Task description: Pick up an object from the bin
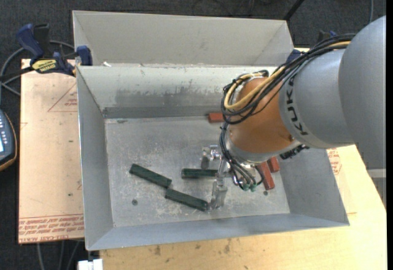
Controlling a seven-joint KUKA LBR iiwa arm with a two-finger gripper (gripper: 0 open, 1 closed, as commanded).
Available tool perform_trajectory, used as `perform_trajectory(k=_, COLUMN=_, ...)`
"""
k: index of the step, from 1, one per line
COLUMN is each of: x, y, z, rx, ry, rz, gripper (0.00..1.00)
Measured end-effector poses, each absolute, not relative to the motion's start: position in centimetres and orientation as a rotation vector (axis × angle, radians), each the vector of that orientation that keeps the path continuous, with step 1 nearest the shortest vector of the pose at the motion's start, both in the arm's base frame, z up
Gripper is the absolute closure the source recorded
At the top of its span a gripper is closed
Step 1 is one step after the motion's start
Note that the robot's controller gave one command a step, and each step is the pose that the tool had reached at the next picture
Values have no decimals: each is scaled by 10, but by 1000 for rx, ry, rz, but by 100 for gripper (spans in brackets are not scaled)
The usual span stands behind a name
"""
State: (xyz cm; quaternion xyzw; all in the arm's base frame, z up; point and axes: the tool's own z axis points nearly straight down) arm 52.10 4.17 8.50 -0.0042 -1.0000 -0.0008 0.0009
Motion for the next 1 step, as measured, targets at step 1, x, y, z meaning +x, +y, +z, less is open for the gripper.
perform_trajectory(k=1, x=522, y=41, z=85, rx=-12, ry=-3141, rz=-1, gripper=100)
